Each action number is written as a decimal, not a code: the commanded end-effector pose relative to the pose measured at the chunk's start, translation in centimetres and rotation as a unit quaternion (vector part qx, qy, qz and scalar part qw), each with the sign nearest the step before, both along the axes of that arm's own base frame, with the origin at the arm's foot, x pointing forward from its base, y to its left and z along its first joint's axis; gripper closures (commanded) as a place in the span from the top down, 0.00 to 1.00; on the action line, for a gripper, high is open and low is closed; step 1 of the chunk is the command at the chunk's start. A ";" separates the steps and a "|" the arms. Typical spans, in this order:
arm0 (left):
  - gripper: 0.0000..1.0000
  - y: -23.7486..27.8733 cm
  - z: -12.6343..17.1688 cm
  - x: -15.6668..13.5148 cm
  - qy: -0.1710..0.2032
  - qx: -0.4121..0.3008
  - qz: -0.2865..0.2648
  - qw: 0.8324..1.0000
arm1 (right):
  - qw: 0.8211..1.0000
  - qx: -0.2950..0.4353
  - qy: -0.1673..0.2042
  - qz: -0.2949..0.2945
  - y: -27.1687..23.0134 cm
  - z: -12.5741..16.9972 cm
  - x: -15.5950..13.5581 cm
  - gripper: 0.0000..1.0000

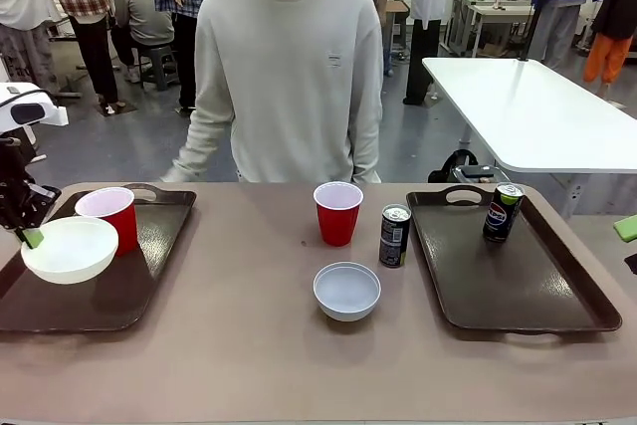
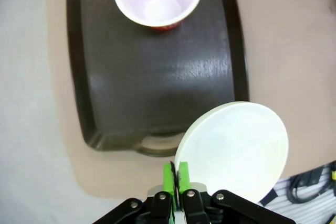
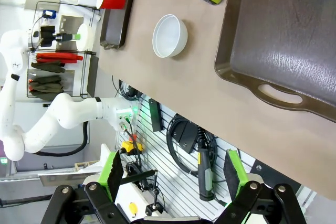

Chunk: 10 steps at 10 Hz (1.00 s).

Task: Prepare tableware on both trays.
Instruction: Pick up a Picnic Bowl from the table and place it on a Handle tray.

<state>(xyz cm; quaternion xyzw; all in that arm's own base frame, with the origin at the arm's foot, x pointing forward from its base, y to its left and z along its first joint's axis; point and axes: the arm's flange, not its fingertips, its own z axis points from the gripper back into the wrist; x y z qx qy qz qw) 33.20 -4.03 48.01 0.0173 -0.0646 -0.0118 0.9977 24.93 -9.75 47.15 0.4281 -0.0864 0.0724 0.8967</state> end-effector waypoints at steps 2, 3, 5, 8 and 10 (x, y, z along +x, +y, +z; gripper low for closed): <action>0.04 1.5 -3.4 4.8 -0.003 -0.013 0.027 1.000 | 1.000 0.016 -0.009 0.005 -0.1 0.0 0.2 1.00; 0.04 1.5 -5.0 5.2 0.005 -0.013 0.026 1.000 | 1.000 0.016 -0.009 0.005 -0.1 0.0 0.2 1.00; 0.04 1.7 -8.1 6.3 0.017 -0.014 0.031 0.999 | 1.000 0.016 -0.009 0.005 -0.1 0.0 0.2 1.00; 0.04 1.2 -10.2 7.0 0.019 -0.010 0.045 0.999 | 1.000 0.016 -0.009 0.005 -0.1 0.0 0.2 1.00; 0.04 1.2 -10.2 7.3 0.027 -0.005 0.051 0.998 | 1.000 0.016 -0.009 0.005 -0.1 0.0 0.2 1.00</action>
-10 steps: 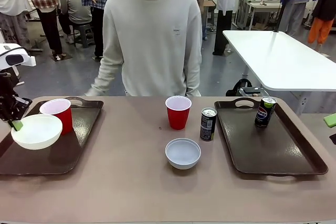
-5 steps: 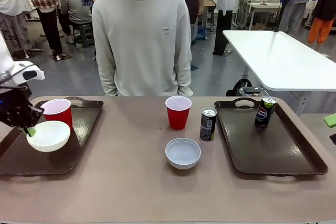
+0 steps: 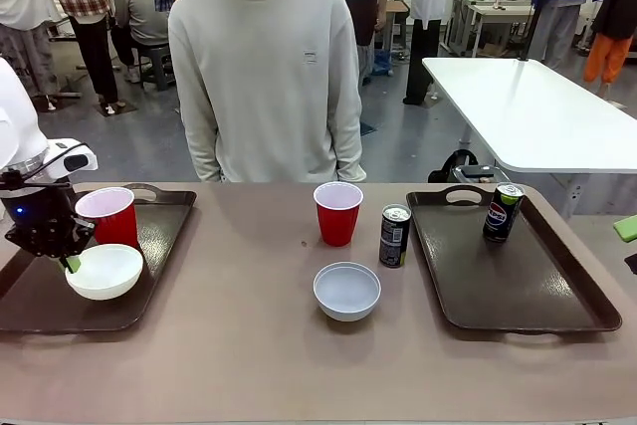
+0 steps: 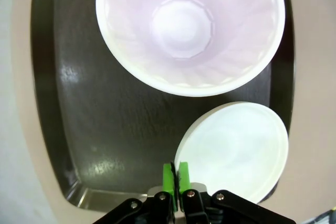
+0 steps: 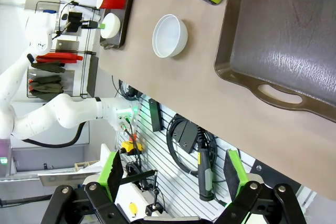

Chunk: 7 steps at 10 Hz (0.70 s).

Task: Prepare tableware on both trays.
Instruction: Pick up a Picnic Bowl from the table and place it on a Handle tray.

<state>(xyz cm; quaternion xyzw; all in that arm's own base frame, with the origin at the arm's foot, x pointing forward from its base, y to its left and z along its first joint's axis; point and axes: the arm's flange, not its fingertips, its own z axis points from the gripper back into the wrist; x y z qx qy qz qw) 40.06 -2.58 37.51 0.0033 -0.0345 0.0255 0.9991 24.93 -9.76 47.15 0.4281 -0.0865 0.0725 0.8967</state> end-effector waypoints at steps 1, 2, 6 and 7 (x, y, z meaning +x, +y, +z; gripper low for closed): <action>0.13 -0.3 0.4 0.5 0.003 0.016 0.019 1.000 | 1.000 0.016 -0.008 0.005 -0.1 0.0 0.2 1.00; 0.62 -0.4 0.4 0.4 0.007 0.018 0.020 1.000 | 1.000 0.016 -0.008 0.005 -0.1 0.0 0.2 1.00; 1.00 -0.4 1.4 -0.4 0.012 0.002 0.006 1.000 | 1.000 0.016 -0.008 0.005 -0.1 0.0 0.2 1.00; 1.00 -0.7 2.3 -0.9 0.001 -0.007 -0.004 1.000 | 1.000 0.016 -0.008 0.005 -0.1 0.0 0.2 1.00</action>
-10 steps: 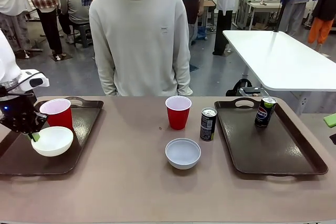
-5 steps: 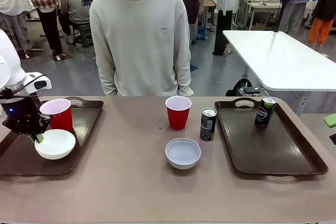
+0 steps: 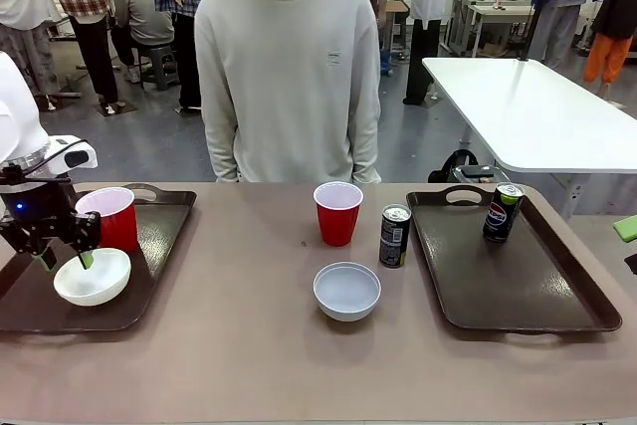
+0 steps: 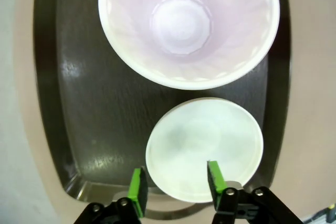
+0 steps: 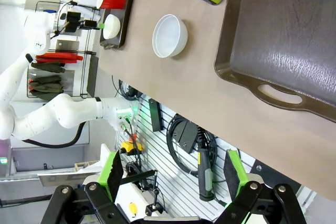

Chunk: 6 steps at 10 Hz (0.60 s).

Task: Prepare tableware on both trays.
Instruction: Pick up a Picnic Bowl from the table and place it on a Handle tray.

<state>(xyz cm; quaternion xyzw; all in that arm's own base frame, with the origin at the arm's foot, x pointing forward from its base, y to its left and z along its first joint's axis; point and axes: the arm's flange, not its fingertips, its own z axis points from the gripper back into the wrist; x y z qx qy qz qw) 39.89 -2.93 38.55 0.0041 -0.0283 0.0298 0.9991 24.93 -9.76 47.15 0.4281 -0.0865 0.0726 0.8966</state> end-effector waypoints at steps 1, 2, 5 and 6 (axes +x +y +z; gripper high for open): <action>1.00 -0.9 2.4 -1.4 -0.011 -0.030 -0.020 0.999 | 1.000 0.016 -0.008 0.005 -0.1 0.0 0.2 1.00; 0.73 -1.3 3.7 -2.1 -0.022 -0.063 -0.034 0.997 | 1.000 0.016 -0.008 0.005 -0.1 0.0 0.2 1.00; 0.80 0.6 7.6 -4.2 -0.061 -0.226 -0.058 0.970 | 1.000 0.016 -0.008 0.005 -0.1 0.0 0.2 1.00; 0.80 2.7 8.6 -4.9 -0.056 -0.329 -0.055 0.941 | 1.000 0.016 -0.008 0.005 -0.1 0.0 0.2 1.00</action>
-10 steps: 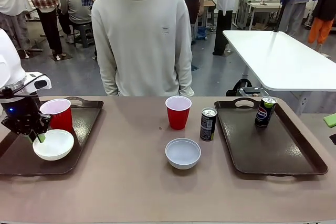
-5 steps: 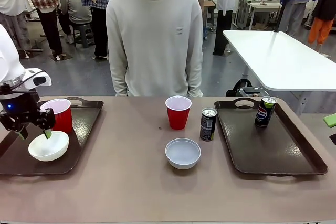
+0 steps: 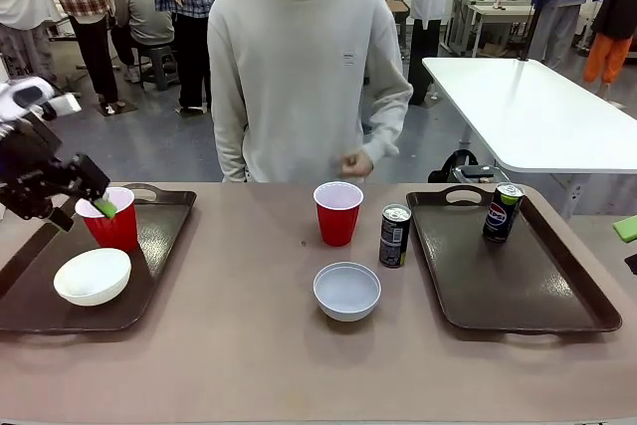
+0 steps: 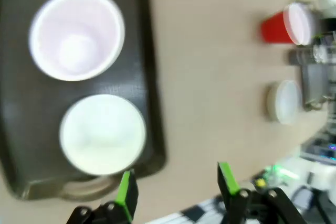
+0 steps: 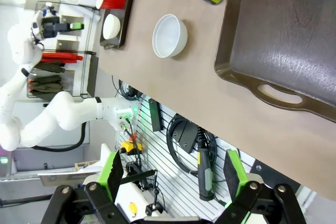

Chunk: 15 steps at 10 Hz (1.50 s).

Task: Prepare tableware on both trays.
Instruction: Pick up a Picnic Bowl from the table and place it on a Handle tray.

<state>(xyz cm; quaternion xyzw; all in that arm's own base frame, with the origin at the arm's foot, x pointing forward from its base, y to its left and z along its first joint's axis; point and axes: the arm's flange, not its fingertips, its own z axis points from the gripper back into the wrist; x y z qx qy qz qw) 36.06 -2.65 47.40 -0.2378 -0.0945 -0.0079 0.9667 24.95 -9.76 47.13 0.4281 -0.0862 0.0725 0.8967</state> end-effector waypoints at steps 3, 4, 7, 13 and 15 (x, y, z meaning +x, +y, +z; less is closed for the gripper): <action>0.80 8.3 -0.5 -2.4 0.002 -0.213 -0.007 0.977 | 1.000 0.016 -0.009 0.005 -0.1 0.0 0.2 1.00; 0.80 9.2 -0.7 -1.7 0.015 -0.231 -0.001 0.973 | 1.000 0.016 -0.009 0.005 -0.1 0.0 0.2 1.00; 0.80 11.5 -1.2 -0.7 0.044 -0.275 0.026 0.960 | 1.000 0.016 -0.009 0.005 -0.1 0.0 0.2 1.00; 0.80 12.9 -1.5 -0.8 0.056 -0.280 0.049 0.957 | 0.975 -0.214 0.041 -0.032 9.5 4.6 -0.4 1.00; 0.80 12.9 -1.5 -0.8 0.056 -0.280 0.049 0.957 | 0.946 -0.313 0.079 -0.021 15.8 4.6 1.6 1.00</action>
